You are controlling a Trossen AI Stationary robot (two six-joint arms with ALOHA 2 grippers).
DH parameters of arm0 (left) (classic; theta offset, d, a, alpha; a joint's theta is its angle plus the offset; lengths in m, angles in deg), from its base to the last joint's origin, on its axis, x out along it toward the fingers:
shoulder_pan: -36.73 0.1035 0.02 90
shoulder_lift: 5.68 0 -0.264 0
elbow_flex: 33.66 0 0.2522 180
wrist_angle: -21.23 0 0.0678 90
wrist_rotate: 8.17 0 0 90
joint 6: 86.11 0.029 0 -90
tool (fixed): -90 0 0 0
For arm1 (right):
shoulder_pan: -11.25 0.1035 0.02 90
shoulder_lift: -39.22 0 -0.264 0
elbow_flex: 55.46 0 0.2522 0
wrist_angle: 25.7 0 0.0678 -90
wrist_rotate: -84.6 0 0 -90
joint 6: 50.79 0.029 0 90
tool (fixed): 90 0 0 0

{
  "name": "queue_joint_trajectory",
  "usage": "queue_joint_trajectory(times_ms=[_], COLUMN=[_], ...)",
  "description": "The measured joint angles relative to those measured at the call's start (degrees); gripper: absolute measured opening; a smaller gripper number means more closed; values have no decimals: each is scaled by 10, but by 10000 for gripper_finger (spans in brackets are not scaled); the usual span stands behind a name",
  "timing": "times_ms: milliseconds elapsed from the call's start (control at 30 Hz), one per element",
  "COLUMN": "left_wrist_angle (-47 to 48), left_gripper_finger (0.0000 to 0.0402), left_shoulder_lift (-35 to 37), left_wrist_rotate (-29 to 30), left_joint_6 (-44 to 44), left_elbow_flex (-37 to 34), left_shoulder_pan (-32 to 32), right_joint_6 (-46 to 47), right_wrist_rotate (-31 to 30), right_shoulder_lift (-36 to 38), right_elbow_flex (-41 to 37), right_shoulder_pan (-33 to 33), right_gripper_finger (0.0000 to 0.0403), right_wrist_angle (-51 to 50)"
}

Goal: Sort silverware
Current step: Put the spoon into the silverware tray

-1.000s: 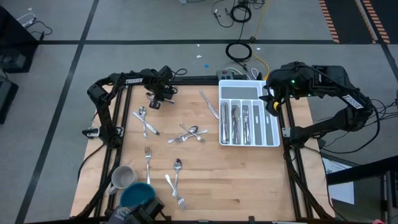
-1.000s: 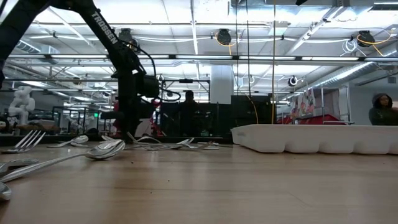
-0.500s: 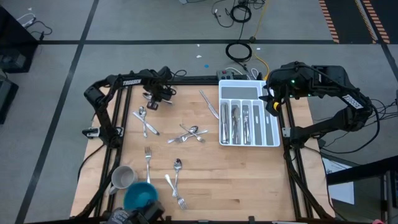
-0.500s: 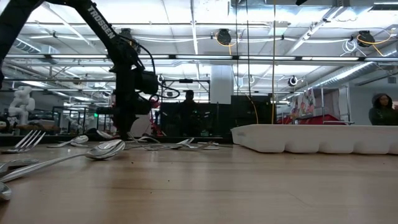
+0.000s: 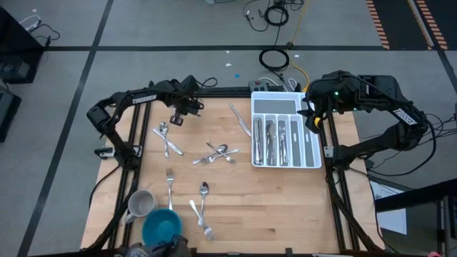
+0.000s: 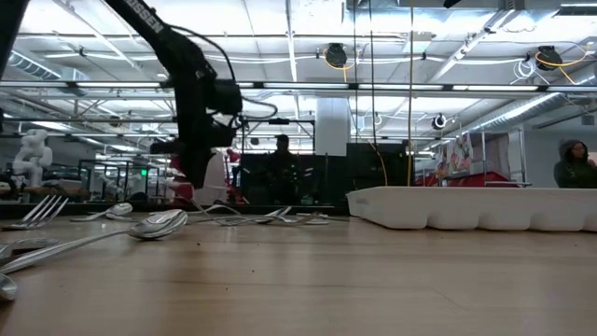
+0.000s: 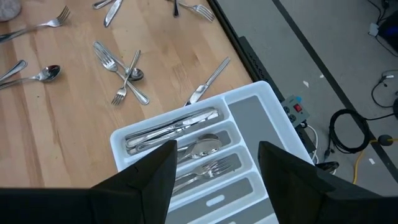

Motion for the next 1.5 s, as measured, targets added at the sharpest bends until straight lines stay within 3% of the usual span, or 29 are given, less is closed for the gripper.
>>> queue_joint_trajectory(times_ms=[200, 533, 1167, 1500], left_wrist_angle=[9, -30, -38, -100], left_gripper_finger=[12, 12, 12, 12], left_shoulder_lift=[54, 54, -258, -373], left_wrist_rotate=[37, 16, 30, 28], left_joint_6=[37, 70, 317, 389], left_elbow_flex=[25, 184, 507, 562], left_shoulder_pan=[-60, -179, -314, -332], right_joint_6=[-4, -4, 21, 31], right_wrist_rotate=[0, 0, 3, 3], right_shoulder_lift=[0, 0, 0, 0], right_elbow_flex=[0, 0, 0, 0], right_shoulder_pan=[0, 0, 0, 0], right_gripper_finger=[217, 217, 217, 217], right_wrist_angle=[0, 0, 0, -5])
